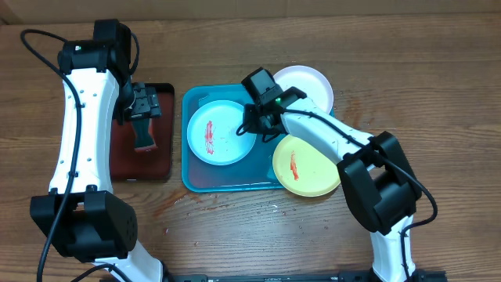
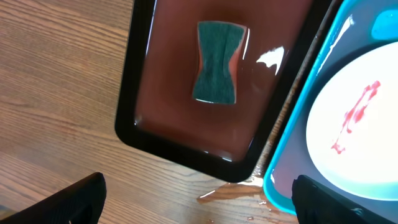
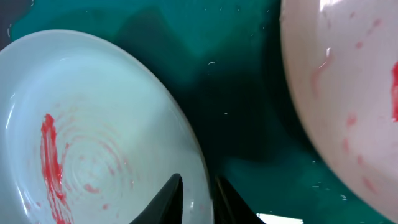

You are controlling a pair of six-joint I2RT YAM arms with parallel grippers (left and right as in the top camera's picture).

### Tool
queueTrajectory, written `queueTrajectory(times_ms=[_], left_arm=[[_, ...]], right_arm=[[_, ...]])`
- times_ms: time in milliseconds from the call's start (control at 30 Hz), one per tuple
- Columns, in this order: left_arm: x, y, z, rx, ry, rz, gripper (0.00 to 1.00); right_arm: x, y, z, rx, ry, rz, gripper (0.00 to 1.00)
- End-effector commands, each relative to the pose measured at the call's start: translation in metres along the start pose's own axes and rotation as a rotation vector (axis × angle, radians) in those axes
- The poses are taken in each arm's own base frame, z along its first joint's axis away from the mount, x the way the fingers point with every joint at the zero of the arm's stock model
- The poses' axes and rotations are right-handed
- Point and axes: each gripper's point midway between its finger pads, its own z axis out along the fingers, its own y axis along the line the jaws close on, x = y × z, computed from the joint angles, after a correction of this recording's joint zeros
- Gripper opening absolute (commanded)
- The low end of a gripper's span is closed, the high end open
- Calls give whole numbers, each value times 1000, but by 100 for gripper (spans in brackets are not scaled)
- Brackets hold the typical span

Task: Clean dirty plates on tray and stack at the side
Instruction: 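Grasp the green sponge on the dark tray with the left gripper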

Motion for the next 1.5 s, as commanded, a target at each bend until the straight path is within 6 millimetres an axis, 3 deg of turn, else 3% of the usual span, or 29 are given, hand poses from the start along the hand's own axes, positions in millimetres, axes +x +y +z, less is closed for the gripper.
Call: queueTrajectory(times_ms=[0, 267, 367, 567, 667, 833, 1267, 1467], left_arm=[[-5, 0, -1, -11, -17, -13, 96], [-8, 2, -1, -26, -29, -6, 96], [-5, 2, 2, -29, -17, -3, 95], [1, 8, 16, -37, 20, -14, 91], [-2, 12, 31, -29, 14, -23, 89], [-7, -11, 60, 124, -5, 106, 76], [-6, -12, 121, 113, -66, 85, 51], [-1, -8, 139, 81, -76, 74, 49]], right_arm=[[-5, -2, 9, 45, -31, 36, 17], [3, -12, 17, 81, -16, 77, 11], [7, -15, 22, 91, -3, 95, 4], [7, -15, 22, 92, -1, 95, 4], [8, -15, 22, 93, 0, 95, 4], [8, -16, 22, 95, 1, 94, 4], [8, -16, 22, 95, 2, 90, 4], [8, -16, 22, 96, 2, 90, 4]])
